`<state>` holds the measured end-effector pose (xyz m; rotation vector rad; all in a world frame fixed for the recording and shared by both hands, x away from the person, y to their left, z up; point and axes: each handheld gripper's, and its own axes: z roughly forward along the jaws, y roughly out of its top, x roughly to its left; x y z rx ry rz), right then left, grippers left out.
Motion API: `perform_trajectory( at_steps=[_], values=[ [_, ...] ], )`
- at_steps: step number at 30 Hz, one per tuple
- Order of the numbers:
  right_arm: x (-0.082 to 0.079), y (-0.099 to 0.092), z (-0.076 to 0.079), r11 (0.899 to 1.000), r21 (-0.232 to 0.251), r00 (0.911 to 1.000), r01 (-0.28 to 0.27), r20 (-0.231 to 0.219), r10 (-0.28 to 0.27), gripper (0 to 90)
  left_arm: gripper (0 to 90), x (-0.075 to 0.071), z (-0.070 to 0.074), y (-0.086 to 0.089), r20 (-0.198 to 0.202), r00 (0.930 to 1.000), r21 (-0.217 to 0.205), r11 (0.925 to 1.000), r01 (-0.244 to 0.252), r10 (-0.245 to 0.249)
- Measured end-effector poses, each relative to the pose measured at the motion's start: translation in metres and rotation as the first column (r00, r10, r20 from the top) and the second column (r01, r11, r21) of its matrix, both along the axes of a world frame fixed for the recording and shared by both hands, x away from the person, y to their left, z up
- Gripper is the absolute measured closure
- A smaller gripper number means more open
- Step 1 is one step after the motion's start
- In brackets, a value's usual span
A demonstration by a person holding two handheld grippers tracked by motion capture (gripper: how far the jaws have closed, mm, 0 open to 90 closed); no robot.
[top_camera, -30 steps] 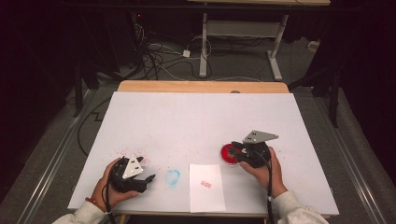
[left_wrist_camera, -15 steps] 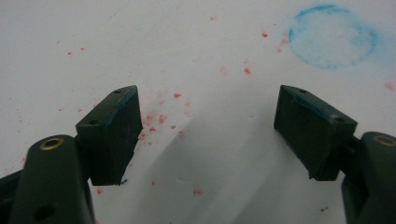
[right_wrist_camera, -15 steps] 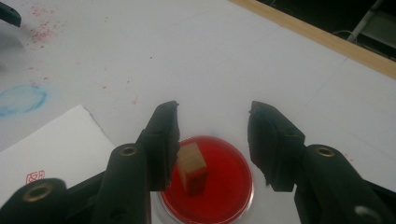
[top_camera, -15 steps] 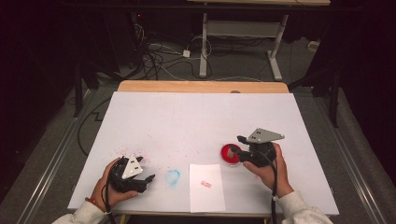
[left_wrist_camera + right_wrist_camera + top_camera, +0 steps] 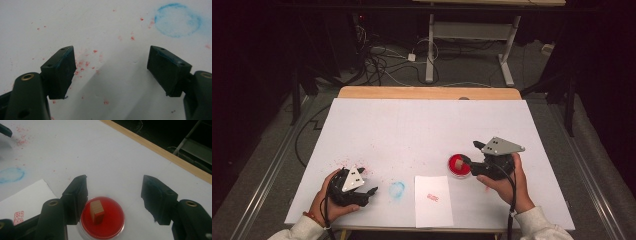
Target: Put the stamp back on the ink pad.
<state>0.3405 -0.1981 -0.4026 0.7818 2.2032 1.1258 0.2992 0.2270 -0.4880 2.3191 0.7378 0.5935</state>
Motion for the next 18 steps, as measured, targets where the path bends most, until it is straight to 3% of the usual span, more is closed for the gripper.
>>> perform_trajectory(
  at_steps=[7,18],
  values=[
    [-0.01,-0.005,0.003,1.0,-0.002,0.9985,0.024,0.05,-0.024,32.1,22.0,0.0,0.001,0.001,0.013,0.9999,-0.002,1.0,0.003,-0.003],
    [-0.028,-0.029,-0.006,0.998,0.007,0.9929,0.057,0.104,-0.057,27.2,22.0,0.0,0.002,0.001,0.007,1.0,-0.021,0.9998,0.0,0.0]
  ],
)
